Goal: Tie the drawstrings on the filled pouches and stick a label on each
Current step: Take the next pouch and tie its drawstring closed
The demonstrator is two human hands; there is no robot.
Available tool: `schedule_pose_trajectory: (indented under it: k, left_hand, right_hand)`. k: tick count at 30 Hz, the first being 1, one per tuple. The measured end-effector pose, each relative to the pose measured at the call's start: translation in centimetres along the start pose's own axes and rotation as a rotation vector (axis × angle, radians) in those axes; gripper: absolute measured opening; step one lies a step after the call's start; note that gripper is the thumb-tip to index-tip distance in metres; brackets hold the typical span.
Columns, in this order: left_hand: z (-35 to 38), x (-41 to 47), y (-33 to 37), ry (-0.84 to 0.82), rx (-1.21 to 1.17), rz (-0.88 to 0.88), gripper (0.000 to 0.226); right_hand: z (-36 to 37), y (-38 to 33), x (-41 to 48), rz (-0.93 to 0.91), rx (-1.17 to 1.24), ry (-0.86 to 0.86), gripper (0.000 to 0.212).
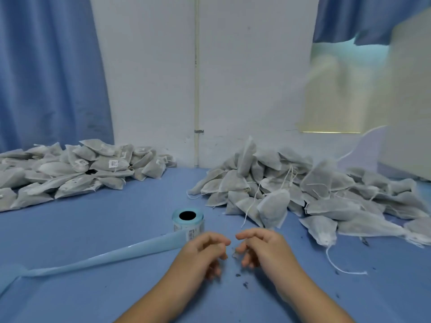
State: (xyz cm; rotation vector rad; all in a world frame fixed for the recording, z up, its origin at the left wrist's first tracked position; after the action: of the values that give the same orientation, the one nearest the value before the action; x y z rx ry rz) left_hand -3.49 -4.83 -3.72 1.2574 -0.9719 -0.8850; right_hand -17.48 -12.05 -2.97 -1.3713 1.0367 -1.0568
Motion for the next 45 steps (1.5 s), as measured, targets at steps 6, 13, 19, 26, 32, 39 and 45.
schedule_pose_trajectory:
  k: [6, 13, 19, 26, 32, 39, 45]
  left_hand:
    - [3.5, 1.7, -0.8, 0.142, 0.29, 0.081, 0.021]
    - [3.5, 1.5, -1.4, 0.107, 0.318, 0.144, 0.018]
    - [3.2, 1.8, -1.5, 0.07, 0.291, 0.12, 0.017]
    - [2.6, 2.1, -1.5, 0.182, 0.162, 0.097, 0.011]
    - [1.9, 2.3, -1.6, 0.122, -0.341, -0.195, 0.05]
    - [0.4, 1.9, -0.1, -0.091, -0.257, -0.215, 0.007]
    - [-0.2, 0.5, 1.1, -0.387, 0.015, -0.218, 0.016]
  right_hand:
    - [-4.6, 1.4, 2.8, -0.152, -0.343, 0.285, 0.035]
    - [-4.6, -0.5, 7.3, -0.336, -0.946, 0.185, 0.073]
    - [-5.1, -0.2, 8.9, -0.321, -1.264, 0.158, 0.038]
    - [-4.9, -1.4, 3.8, -0.6, -1.14, 0.115, 0.012]
    - [0.9, -4.3, -3.3, -1.047, -1.161, -0.127, 0.026]
    - [3.6, -3.6, -5.8, -0.963, -0.699, -0.359, 0.033]
    - [-0.1, -3.3, -2.0, -0.713, -0.458, -0.106, 0.053]
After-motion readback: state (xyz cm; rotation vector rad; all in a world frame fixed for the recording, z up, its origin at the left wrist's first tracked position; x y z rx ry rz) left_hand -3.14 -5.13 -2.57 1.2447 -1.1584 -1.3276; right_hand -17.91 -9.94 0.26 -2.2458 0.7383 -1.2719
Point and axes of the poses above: each hand's wrist, its own x-axis towards the middle knuckle, its own z-axis out of the palm, y = z × x, the point moved 5 cm from there along x, towards the middle knuckle, and after that the axes turned 8 degrees about y, right-handed, at the moved point
